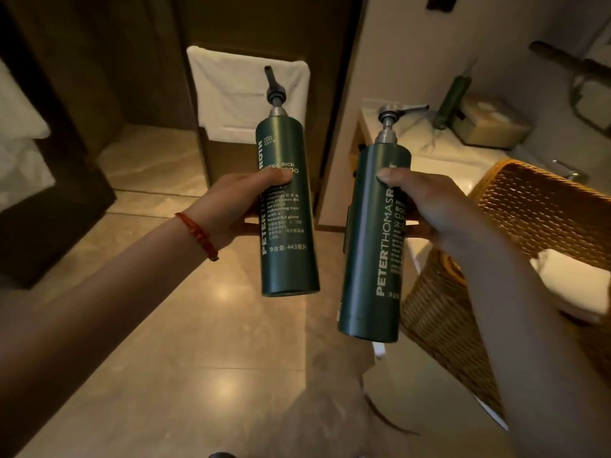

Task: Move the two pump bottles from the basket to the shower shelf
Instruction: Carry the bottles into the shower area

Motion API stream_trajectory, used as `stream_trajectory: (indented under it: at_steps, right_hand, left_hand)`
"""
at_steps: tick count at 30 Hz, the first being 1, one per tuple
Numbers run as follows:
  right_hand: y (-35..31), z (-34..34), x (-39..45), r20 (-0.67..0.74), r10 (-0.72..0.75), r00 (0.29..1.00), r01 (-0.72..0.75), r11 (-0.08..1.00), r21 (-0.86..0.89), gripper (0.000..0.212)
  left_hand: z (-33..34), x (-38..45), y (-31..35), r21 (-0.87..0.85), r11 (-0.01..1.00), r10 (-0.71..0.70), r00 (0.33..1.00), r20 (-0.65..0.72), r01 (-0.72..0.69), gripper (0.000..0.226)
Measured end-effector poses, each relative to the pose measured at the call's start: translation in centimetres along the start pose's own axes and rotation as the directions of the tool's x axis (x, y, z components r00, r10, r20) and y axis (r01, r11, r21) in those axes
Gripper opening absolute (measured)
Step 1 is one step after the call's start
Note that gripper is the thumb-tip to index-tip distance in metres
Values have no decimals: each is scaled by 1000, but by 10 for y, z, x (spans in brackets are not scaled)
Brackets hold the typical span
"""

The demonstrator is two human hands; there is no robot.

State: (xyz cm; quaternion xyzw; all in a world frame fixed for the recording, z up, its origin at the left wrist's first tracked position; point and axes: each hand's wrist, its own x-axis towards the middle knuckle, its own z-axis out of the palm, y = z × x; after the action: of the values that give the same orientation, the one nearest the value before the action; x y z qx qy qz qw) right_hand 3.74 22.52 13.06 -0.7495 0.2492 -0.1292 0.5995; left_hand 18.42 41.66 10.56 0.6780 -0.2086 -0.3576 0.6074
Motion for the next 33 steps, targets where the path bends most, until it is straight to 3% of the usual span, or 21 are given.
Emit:
stream_trajectory:
  at_steps: [6,10,16,22,26,33]
  right_hand:
    - [2,112,25,201,-2,980,-3,1000,26,64]
    - [1,174,45,322,2,947,-15,999,37,34]
    - [5,251,85,487,22,873,-44,998,34,35]
    - [10,314,155,575,17,818,-68,995,67,23]
    - [6,350,219,594,21,804,-78,994,71,23]
    - [-13,408,332,626,30,779,-68,997,37,16]
  left_hand:
    - [-99,-52,-37,39,998,-29,969,-245,40,61]
    - [-150,-82,-65,11,997,-61,923,-381,71,50]
    - [-204,-96,-100,-95,990,-142,844,-517,108,50]
    - [-255,-55,-112,-109,987,-160,782,-602,118,48]
    - [-294,-5,-114,-142,982,-186,724,-664,123,28]
    - [-361,82,-105,-297,951,-280,643,-713,85,49]
